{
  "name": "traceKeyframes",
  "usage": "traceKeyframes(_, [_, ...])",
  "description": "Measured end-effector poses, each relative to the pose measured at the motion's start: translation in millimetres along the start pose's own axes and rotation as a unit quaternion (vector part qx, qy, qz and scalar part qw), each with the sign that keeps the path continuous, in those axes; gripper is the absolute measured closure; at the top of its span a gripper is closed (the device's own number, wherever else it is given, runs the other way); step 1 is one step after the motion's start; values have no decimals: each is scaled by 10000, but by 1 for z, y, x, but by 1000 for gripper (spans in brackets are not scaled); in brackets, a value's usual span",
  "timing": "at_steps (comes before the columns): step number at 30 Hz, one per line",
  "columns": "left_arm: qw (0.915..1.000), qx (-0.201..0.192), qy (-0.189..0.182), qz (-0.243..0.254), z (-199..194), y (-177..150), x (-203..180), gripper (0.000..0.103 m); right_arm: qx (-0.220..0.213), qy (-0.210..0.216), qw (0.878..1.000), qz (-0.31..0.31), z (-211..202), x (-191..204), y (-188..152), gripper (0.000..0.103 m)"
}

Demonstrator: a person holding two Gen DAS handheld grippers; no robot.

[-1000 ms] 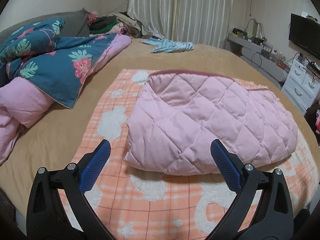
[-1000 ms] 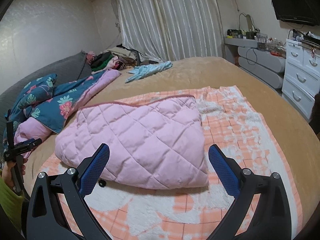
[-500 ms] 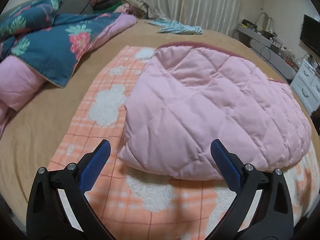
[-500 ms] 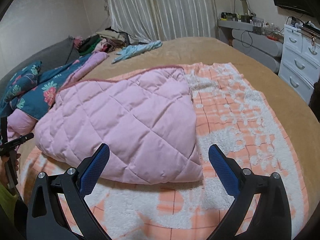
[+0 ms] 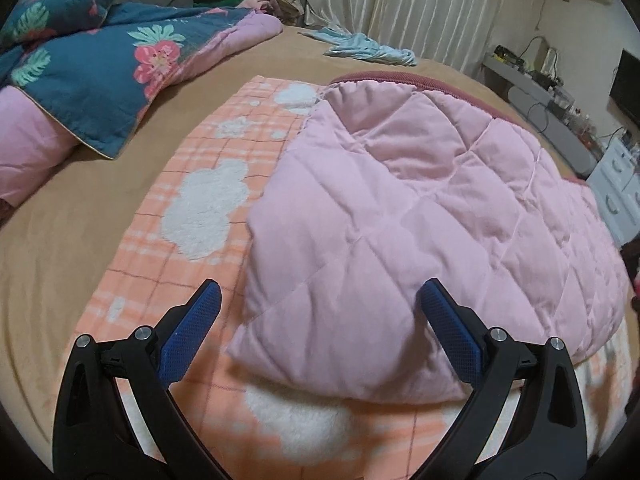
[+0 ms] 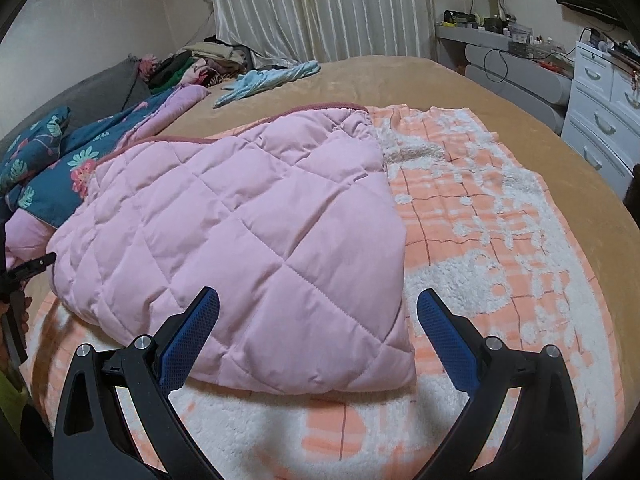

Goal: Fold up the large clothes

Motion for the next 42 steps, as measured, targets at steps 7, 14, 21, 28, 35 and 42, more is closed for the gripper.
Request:
traceKeyframes(7, [9985,219,-387,-307,20,7,-3,9,158,-37,9998,75,19,-11,-1,4])
traceKeyframes(14, [9972,253,-612,-351,33,15,-10,9,321,74,9992,222,41,-22,2,4])
traceKeyframes(21, [9974,163,-693,-129,33,17,-19,37,221,302,9988,323,53,-21,7,7])
traceKeyframes(28, [9981,-274,-467,299,11,28,-28,90,-116,214,9995,-204,40,-1,24,77])
traceKeyframes(35, [9907,-1038,-681,550,-26,65,-54,92,-928,-165,9943,-508,-1,3,88,84])
traceKeyframes(42, [9906,-1164,-507,501,-6,99,-68,92,-1083,-446,9916,-546,7,-7,136,84])
Point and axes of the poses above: each gripper's, at about its wrist camera, not at the fingertips, and z roughly the way its jaws point, x to its left, y to its top, the point moved 9 cm from there along z, roughly the way its jaws point, and after that the axes turned 14 degrees about -z, right-handed, at the moved point
